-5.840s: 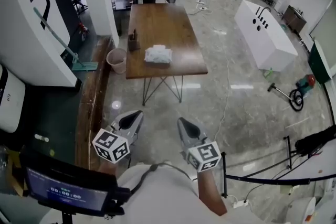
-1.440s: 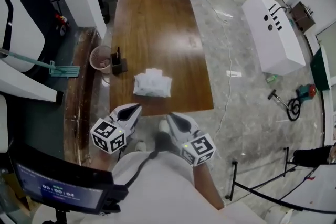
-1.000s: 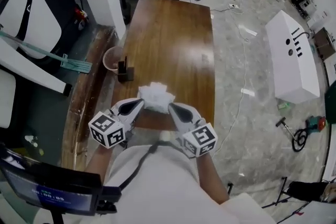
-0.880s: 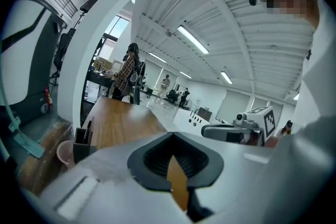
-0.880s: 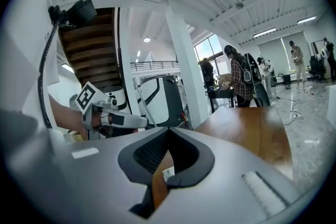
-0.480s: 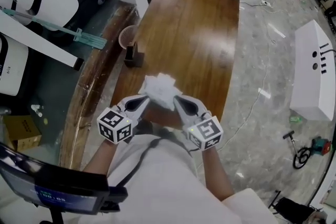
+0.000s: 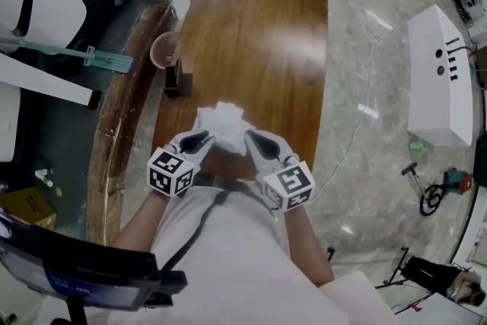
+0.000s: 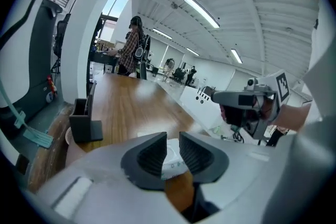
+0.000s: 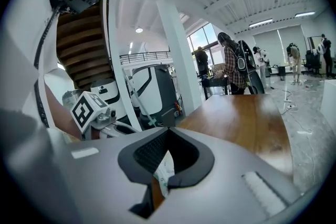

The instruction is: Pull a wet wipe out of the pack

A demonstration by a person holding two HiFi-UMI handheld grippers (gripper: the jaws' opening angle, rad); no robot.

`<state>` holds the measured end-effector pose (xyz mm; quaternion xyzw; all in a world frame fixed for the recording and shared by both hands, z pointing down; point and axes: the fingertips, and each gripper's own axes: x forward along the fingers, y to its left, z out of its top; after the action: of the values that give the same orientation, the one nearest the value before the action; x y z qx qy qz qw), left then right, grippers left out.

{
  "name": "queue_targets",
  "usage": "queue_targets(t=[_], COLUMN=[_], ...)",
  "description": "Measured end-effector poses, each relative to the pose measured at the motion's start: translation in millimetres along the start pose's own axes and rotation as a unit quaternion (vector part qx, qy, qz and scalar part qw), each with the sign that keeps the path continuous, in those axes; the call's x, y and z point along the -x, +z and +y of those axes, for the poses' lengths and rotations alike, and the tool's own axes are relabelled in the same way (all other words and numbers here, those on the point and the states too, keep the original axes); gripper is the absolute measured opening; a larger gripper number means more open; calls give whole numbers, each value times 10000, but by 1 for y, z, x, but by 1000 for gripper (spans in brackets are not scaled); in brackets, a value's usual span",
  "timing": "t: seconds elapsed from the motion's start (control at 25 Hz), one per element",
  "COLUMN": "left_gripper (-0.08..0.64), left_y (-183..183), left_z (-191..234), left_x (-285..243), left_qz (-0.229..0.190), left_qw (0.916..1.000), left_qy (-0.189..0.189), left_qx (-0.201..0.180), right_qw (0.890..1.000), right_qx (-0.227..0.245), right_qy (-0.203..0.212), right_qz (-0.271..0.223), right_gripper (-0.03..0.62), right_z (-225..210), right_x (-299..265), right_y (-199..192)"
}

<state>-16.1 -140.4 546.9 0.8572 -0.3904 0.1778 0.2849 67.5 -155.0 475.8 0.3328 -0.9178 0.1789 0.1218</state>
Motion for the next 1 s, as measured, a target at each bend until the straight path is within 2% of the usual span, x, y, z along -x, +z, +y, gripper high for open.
queue_targets(t=[0.28, 0.48, 0.8, 0.92, 1.0], left_gripper=[170, 176, 120, 20, 6], left_y=[-16, -23, -27, -29, -29], left_z=[18, 30, 37, 44, 50], left_x=[-25, -44, -56, -56, -55], left_qz=[269, 438, 720, 741, 725], left_qw=[9994, 9986, 9964, 9961, 9965], left_qy=[74, 105, -14, 89, 121], left_qx=[-225, -293, -449, -463, -394], right_qw=[9987, 9965, 9950, 9946, 9941], right_qx=[-249, -469, -576, -591, -592], right_qy=[-420, -633, -728, -758, -808], right_qz=[162, 294, 379, 394, 408], right_gripper=[8, 8, 8, 8, 8], right_z=[-3, -4, -4, -6, -9], right_x=[-8, -18, -36, -41, -43], right_y=[-23, -44, -49, -49, -50])
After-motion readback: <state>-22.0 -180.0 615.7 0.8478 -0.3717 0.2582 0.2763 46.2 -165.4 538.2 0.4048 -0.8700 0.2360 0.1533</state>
